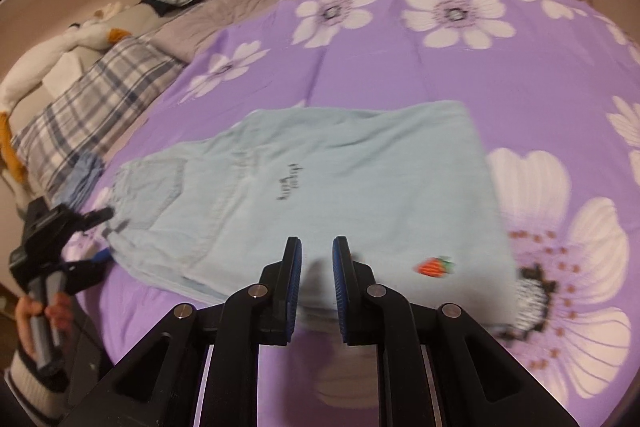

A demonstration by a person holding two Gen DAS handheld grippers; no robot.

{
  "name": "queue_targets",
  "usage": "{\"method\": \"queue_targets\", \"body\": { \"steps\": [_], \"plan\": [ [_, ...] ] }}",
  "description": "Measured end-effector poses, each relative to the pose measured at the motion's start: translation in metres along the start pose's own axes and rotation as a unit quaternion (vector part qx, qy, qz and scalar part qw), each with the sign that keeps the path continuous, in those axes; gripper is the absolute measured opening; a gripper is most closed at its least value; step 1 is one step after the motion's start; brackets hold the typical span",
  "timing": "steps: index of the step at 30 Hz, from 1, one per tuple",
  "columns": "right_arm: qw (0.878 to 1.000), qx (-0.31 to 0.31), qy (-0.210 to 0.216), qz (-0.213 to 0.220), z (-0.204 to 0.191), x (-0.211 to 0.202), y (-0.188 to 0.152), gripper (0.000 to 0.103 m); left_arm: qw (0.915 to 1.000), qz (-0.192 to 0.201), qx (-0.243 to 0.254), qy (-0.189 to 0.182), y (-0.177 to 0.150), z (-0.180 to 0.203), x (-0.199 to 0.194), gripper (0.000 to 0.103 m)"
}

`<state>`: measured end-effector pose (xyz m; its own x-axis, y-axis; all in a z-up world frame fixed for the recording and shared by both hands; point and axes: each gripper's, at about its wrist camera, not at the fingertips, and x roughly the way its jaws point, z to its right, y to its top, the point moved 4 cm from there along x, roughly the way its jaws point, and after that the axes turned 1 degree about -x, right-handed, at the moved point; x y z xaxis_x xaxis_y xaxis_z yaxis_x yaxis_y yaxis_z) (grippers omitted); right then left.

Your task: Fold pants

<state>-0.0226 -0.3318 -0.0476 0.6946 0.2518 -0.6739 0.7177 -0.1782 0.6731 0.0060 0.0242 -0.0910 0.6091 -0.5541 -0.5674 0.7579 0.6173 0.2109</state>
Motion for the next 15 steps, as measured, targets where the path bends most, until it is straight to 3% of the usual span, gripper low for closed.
{"method": "queue_targets", "body": {
  "steps": [4,5,7,12,15],
  "plan": [
    [1.0,-0.02,0.007,-0.023,-0.02,0.026,0.015,0.014,0.9999,0.005,0.003,0.012,0.01,0.003,0.004,0.054],
    [0.999,-0.029,0.005,-0.025,-0.024,0.032,0.02,0.014,0.9998,0.007,0.007,0.019,0.012,0.002,0.004,0.043],
    [0.999,-0.044,0.004,-0.027,-0.034,0.045,0.034,0.014,0.9987,0.011,0.023,0.044,0.013,-0.004,0.006,0.032],
    [0.997,-0.055,0.008,-0.044,-0.054,0.088,0.06,0.014,0.9985,0.01,0.036,0.041,0.012,-0.009,0.01,0.03],
    [0.996,-0.044,-0.017,-0.08,-0.053,0.117,0.059,0.014,0.9985,0.006,0.036,0.041,0.014,-0.011,0.011,0.032]
  ]
}}
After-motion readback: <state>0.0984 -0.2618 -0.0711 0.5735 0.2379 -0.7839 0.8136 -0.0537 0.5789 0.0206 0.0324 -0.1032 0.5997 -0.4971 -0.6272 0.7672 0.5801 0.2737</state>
